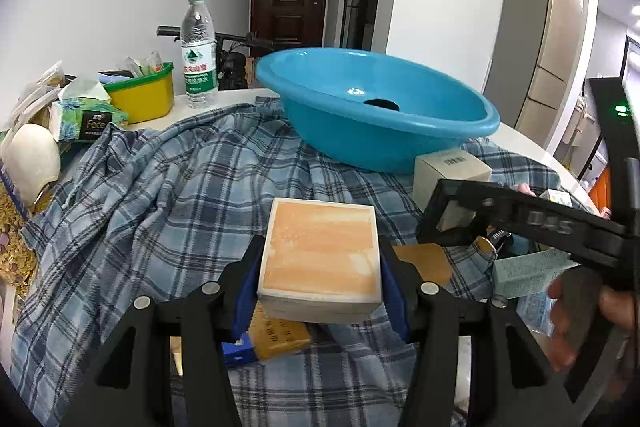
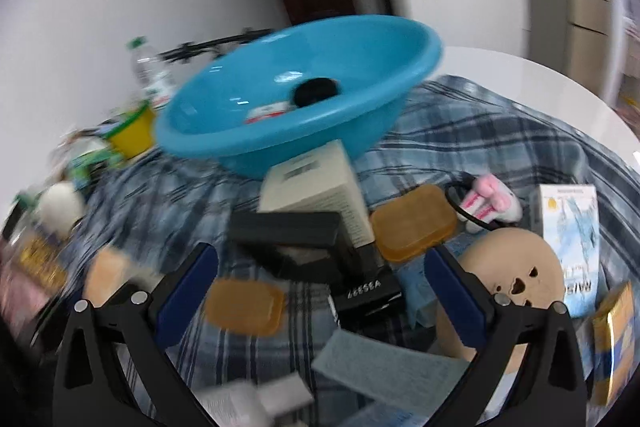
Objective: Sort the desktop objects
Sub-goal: 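Grasp the black rectangular frame with the right tool while left holds the soap cube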
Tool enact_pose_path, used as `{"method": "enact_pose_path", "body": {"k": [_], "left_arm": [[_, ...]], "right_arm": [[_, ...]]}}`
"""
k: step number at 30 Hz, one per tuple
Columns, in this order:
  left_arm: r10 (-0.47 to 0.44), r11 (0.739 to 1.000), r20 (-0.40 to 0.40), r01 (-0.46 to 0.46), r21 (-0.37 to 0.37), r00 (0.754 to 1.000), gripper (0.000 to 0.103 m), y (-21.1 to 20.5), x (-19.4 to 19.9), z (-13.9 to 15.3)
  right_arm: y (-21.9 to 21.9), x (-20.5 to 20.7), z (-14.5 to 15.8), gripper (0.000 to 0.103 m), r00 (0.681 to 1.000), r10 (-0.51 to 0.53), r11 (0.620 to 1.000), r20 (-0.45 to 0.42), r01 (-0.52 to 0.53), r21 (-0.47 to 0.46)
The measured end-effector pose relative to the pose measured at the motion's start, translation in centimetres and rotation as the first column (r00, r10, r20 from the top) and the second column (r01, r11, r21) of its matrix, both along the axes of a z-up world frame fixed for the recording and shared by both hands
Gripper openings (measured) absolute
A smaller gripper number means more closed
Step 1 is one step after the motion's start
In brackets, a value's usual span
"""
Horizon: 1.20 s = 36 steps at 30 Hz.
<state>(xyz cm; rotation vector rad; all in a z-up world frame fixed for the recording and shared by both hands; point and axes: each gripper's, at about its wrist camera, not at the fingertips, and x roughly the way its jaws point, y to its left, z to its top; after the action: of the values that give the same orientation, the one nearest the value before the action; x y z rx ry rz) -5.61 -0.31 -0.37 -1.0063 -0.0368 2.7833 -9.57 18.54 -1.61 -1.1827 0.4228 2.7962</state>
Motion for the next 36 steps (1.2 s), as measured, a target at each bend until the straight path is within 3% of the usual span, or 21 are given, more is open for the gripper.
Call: {"method": "enact_pose_path", "body": {"k": [4,11,16,17,18,30,36], "left_arm": [[0.033,0.999,0.005,-0.033,0.006,0.999,0.055,-1.3,-0.2,-0.2],[0.045,0.998,0.017,-0.045,0.032,0.999,0.056,-2.3,-0.4,-0.7],[0.028,0.999,0.020,-0.028,0.026,0.999,0.056,-1.8,-0.6,-0.8],[0.026,0.999,0.020,-0.026,0.023,0.999,0.056,-1.7,-0.5,-0.8],[0.026,0.999,0.020,-0.027,0.021,0.999,0.056,-1.6,-0.5,-0.8],[0.020,1.000,0.008,-0.021,0.008,1.000,0.056,-0.9,-0.2,-0.4],[0.005,1.000,-0.007,-0.005,0.004,1.000,0.056,0.1,0.1,0.2]], "right_arm": [[-2.0,-1.2,0.0,0.103,0.999,0.016,1.000,0.030,-0.017,0.011],[-3.4,-2.8,-1.1,0.103,0.997,-0.046,0.987,0.064,0.035,0.157],[-2.3,-3.4,-1.6,0.100,0.996,-0.041,0.998,0.078,0.037,0.047],[-2.3,-3.5,-1.7,0.084,0.997,-0.012,1.000,0.074,0.010,0.019],[-2.3,-3.6,-1.9,0.075,0.997,0.011,1.000,0.082,-0.011,0.003],[-1.5,-1.0,-1.1,0.071,0.993,0.110,0.991,0.048,-0.107,-0.077],[-0.9,0.3,0.6,0.070,0.995,0.098,0.995,-0.009,-0.098,-0.010]]}}
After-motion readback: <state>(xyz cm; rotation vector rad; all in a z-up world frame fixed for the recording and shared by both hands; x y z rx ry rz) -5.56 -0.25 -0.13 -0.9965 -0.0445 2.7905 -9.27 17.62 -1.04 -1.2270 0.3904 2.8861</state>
